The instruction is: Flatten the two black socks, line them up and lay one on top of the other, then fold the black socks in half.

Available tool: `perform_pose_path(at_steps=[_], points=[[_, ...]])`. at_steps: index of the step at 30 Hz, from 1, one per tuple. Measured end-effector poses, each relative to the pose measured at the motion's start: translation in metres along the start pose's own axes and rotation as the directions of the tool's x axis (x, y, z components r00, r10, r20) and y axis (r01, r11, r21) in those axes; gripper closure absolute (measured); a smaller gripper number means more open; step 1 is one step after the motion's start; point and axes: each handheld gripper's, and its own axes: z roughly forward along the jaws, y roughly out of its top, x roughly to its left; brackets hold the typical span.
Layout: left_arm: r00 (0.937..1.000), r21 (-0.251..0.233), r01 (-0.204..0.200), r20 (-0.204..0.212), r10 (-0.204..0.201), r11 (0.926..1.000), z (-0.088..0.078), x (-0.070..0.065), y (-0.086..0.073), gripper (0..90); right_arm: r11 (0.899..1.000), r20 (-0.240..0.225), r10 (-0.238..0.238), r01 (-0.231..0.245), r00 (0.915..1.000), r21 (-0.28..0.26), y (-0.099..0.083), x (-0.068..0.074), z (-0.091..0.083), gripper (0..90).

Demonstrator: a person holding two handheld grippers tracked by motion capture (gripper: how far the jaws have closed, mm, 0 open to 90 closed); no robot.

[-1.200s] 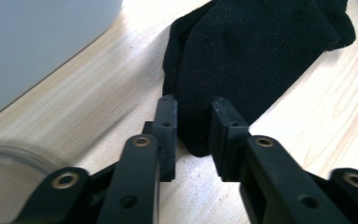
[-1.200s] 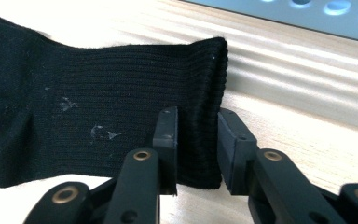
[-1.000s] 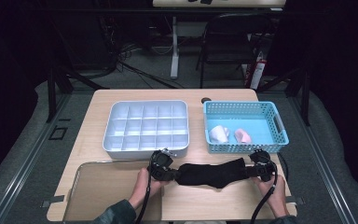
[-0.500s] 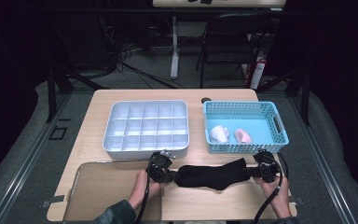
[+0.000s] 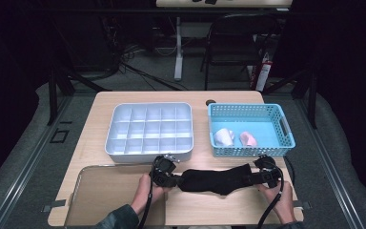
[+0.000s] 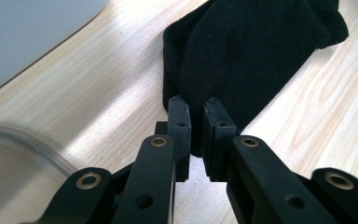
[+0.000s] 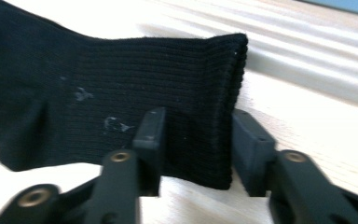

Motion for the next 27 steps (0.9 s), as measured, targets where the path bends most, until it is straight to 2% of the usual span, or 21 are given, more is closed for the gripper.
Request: perform_pose_path(at_steps=[2, 6, 11, 12, 20, 27], points=[[1.0, 0.0, 0.0, 0.001, 0.0, 1.0, 0.0, 0.0, 0.0, 83.4, 1.0, 0.015, -0.004, 0.004, 0.9999, 0.005, 0.0, 0.002, 0.0, 73.5], [1.0, 0.002, -0.005, 0.004, 0.005, 1.0, 0.0, -0.001, 0.0, 83.4, 1.0, -0.026, 0.029, -0.029, 0.9993, -0.008, -0.002, -0.001, 0.0, 79.7], [0.9999, -0.003, -0.009, 0.014, 0.009, 1.0, 0.002, -0.003, 0.0, 83.5, 0.997, -0.075, 0.066, -0.069, 0.995, -0.032, -0.003, -0.01, -0.007, 80.1], [0.9998, -0.001, -0.011, 0.013, 0.011, 0.9999, 0.003, -0.003, 0.001, 83.5, 0.997, -0.072, 0.071, -0.073, 0.9949, -0.032, -0.003, -0.011, -0.009, 80.1], [0.9999, -0.008, -0.009, 0.013, 0.01, 0.9999, 0.003, -0.003, 0.0, 83.5, 0.996, -0.087, 0.048, -0.054, 0.995, -0.073, -0.001, -0.007, -0.024, 80.0], [0.9999, -0.01, -0.008, 0.009, 0.008, 0.9999, 0.003, -0.004, 0.0, 83.5, 0.996, -0.095, 0.034, -0.042, 0.9949, -0.082, -0.001, -0.002, -0.03, 79.9]])
